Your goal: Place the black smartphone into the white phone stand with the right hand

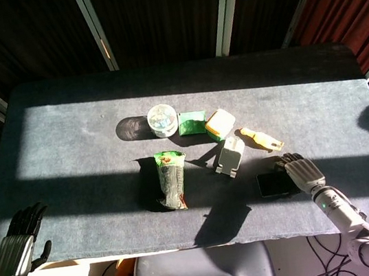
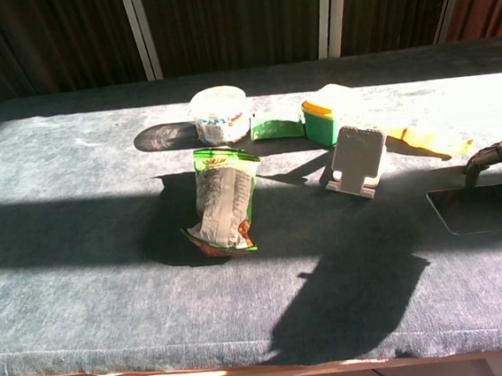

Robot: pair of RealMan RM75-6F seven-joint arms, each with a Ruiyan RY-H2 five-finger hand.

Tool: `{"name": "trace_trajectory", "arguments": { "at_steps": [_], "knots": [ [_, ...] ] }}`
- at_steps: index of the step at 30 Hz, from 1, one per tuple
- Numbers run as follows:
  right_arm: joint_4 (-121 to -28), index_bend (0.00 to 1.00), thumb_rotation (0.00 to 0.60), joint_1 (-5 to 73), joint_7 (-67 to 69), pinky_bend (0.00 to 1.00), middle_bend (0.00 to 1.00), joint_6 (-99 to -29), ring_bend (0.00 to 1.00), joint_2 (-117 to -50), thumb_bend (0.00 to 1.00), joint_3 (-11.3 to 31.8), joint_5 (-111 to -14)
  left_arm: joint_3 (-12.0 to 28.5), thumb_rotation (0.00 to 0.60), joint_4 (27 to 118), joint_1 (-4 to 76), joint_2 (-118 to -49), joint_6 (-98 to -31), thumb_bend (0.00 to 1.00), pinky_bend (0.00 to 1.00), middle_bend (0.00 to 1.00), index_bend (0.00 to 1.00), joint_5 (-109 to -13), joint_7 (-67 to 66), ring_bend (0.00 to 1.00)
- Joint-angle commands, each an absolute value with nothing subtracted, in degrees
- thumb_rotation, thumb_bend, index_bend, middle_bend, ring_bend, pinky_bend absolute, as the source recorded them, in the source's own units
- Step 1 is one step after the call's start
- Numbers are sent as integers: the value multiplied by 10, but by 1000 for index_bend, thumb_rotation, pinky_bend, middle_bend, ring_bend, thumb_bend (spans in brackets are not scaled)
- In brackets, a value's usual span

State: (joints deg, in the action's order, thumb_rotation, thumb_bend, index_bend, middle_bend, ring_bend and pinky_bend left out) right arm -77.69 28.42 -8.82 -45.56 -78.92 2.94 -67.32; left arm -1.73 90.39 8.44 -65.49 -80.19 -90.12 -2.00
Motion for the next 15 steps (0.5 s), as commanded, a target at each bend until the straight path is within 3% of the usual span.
{"name": "trace_trajectory", "arguments": {
  "at_steps": [1,7,15],
  "knots": [
    [-776,580,600,284,-96,264,373,-459,178,-792,182,28,-670,-17,600,904,84,-655,-802,434,65,0,0,-901,-19,0],
    [-771,676,600,284,-110,354,441,-467,302,-799,183,27,-661,-18,600,904,84,-655,-804,434,65,0,0,-902,-19,0],
    [-772,773,600,279,-133,404,514,-496,372,-807,235,25,-664,-18,600,904,84,-655,-805,434,65,0,0,-903,-19,0]
  ]
}}
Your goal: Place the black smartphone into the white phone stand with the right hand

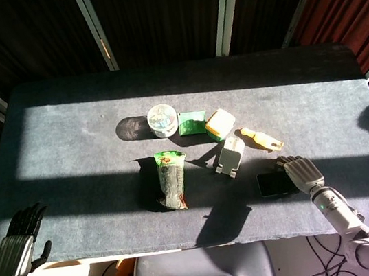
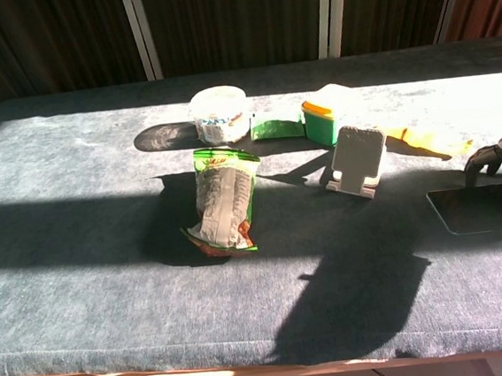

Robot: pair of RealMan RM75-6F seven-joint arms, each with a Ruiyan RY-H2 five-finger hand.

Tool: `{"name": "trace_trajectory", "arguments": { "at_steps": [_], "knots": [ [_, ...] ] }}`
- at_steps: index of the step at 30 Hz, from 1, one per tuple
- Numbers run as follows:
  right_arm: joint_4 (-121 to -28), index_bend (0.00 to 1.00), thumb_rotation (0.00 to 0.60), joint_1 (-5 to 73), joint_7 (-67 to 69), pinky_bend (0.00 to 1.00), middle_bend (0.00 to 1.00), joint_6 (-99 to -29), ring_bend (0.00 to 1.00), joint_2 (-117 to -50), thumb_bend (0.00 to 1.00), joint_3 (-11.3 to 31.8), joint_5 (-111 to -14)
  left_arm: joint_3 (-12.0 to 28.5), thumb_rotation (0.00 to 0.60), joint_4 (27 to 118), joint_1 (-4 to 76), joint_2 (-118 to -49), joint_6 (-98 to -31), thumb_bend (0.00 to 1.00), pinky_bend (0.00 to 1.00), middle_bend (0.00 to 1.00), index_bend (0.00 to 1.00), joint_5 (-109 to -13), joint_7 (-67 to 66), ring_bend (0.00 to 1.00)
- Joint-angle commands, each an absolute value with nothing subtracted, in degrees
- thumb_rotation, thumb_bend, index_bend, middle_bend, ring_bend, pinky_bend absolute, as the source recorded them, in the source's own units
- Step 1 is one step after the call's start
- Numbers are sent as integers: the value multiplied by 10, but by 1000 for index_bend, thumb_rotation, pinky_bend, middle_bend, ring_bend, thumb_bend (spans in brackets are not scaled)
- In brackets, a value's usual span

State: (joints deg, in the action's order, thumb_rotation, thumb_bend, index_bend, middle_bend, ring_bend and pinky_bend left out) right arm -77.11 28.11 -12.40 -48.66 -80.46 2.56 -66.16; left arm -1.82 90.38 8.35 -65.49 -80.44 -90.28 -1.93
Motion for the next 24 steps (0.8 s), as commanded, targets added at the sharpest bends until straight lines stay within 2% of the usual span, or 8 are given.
{"name": "trace_trajectory", "arguments": {
  "at_steps": [1,11,24],
  "knots": [
    [-773,782,600,278,-138,410,522,-500,380,-807,238,25,-664,-18,600,904,83,-655,-805,434,66,0,0,-903,-19,0],
    [-787,889,600,271,-198,468,606,-540,484,-818,268,21,-659,-19,600,902,82,-654,-809,434,65,0,0,-906,-13,0],
    [-796,929,600,264,-247,479,640,-570,515,-827,297,16,-658,-19,600,901,81,-653,-812,433,66,0,0,-909,-9,0]
  ]
}}
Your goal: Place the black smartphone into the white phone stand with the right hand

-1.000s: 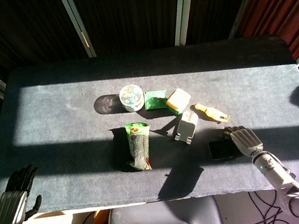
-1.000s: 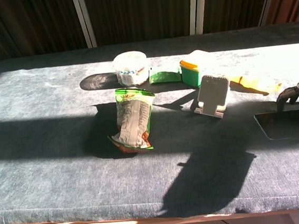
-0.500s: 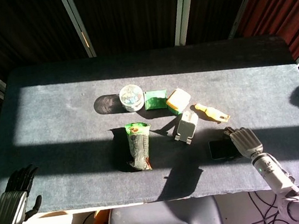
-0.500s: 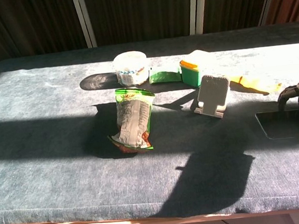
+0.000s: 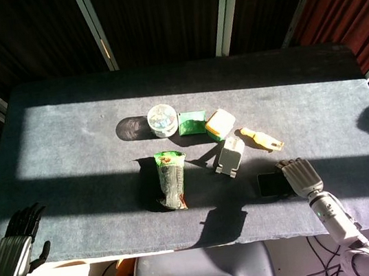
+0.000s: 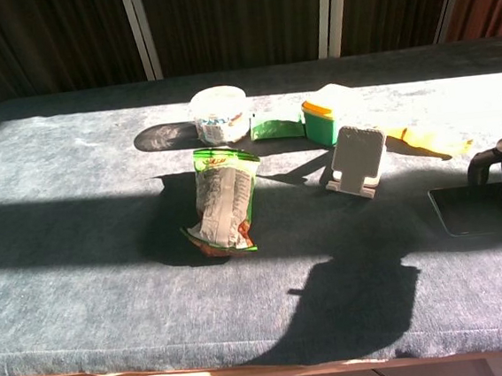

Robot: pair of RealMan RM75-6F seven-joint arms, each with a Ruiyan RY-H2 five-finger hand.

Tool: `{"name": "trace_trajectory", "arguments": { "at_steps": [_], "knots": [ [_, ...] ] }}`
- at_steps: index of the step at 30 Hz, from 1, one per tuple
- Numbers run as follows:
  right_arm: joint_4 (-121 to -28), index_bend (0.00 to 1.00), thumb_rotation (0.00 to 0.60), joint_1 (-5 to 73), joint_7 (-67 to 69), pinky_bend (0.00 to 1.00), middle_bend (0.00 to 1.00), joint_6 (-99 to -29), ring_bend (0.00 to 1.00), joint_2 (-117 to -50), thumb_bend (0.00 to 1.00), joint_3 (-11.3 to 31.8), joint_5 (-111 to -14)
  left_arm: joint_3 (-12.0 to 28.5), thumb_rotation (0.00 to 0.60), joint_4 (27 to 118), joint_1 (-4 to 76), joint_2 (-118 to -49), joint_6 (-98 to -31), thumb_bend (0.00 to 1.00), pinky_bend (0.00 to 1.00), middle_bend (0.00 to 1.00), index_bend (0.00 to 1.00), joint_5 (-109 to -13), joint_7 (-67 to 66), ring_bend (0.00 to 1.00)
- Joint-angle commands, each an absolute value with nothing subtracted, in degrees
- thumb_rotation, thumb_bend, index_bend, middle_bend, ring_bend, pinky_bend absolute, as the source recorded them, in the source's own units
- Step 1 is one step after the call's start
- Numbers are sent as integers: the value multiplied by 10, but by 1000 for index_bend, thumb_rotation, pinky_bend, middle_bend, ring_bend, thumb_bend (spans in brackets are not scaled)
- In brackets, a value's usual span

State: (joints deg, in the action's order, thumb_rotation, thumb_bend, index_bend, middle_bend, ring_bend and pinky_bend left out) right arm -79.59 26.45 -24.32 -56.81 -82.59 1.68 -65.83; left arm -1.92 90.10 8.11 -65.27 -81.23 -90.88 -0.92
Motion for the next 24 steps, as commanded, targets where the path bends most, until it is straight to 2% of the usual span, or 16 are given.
{"name": "trace_trajectory", "arguments": {
  "at_steps": [1,12,24],
  "knots": [
    [-796,929,600,264,-251,479,640,-571,516,-828,298,16,-657,-19,600,901,81,-653,-812,432,66,0,0,-909,-9,0],
    [-791,919,600,259,-345,482,643,-620,521,-848,323,15,-655,-19,600,900,80,-651,-814,433,66,0,0,-908,-6,0],
    [-774,912,600,267,-383,482,643,-608,521,-854,323,21,-632,-19,600,900,80,-652,-813,433,65,0,0,-909,-7,0]
  ]
}}
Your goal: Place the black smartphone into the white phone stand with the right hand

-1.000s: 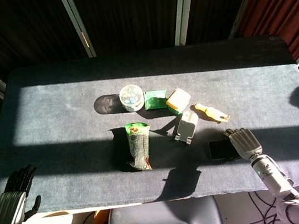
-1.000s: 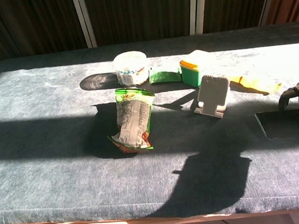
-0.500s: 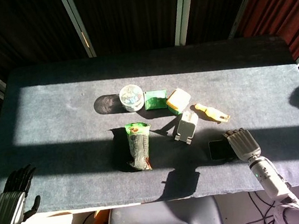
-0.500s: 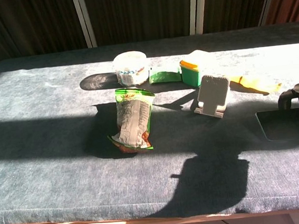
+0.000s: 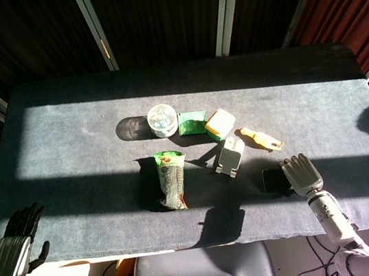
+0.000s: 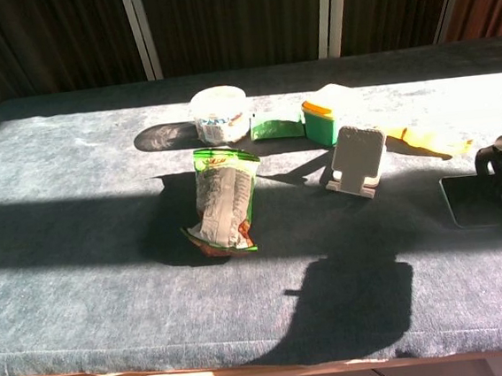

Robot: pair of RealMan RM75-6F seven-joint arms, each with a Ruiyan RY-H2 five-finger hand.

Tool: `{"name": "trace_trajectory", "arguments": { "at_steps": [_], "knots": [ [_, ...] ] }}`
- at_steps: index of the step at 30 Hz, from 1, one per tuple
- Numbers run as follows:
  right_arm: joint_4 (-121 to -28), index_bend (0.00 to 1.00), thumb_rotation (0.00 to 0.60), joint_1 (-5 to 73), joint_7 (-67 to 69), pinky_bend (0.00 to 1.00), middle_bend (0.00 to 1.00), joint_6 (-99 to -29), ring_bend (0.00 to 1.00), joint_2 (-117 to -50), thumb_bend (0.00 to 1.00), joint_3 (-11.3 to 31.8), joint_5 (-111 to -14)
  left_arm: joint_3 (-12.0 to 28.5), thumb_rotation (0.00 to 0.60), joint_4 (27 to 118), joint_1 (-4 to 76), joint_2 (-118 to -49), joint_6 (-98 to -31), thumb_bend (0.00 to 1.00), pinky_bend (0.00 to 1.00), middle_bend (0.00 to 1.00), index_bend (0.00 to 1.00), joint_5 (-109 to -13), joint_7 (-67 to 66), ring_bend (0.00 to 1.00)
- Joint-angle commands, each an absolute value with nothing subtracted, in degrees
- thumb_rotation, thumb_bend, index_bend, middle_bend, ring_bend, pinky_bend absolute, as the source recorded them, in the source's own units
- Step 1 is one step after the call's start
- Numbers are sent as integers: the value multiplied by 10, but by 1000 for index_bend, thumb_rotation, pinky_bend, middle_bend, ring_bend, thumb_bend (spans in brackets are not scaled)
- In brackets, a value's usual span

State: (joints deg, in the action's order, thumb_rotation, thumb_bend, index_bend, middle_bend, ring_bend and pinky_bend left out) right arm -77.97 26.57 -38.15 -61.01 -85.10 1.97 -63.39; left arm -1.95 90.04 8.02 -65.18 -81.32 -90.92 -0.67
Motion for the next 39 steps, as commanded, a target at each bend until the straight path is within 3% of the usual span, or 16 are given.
{"name": "trace_trajectory", "arguments": {
  "at_steps": [1,16,25,31,39],
  "knots": [
    [-771,912,600,268,-383,482,643,-607,521,-855,323,22,-631,-19,600,900,81,-652,-813,433,66,0,0,-909,-7,0],
    [-747,912,600,274,-393,482,643,-606,521,-861,328,33,-621,-18,600,901,81,-652,-811,433,66,0,0,-906,-9,0],
    [-777,912,600,281,-413,483,643,-636,521,-834,328,43,-641,-18,600,901,82,-652,-808,433,66,0,0,-904,-8,0],
    [-798,912,600,303,-505,483,643,-652,520,-805,328,35,-674,-18,600,901,83,-653,-807,433,66,0,0,-903,-10,0],
    [-834,909,600,343,-728,474,643,-698,511,-774,328,30,-724,-18,600,902,85,-655,-801,433,66,0,0,-902,-14,0]
  ]
}}
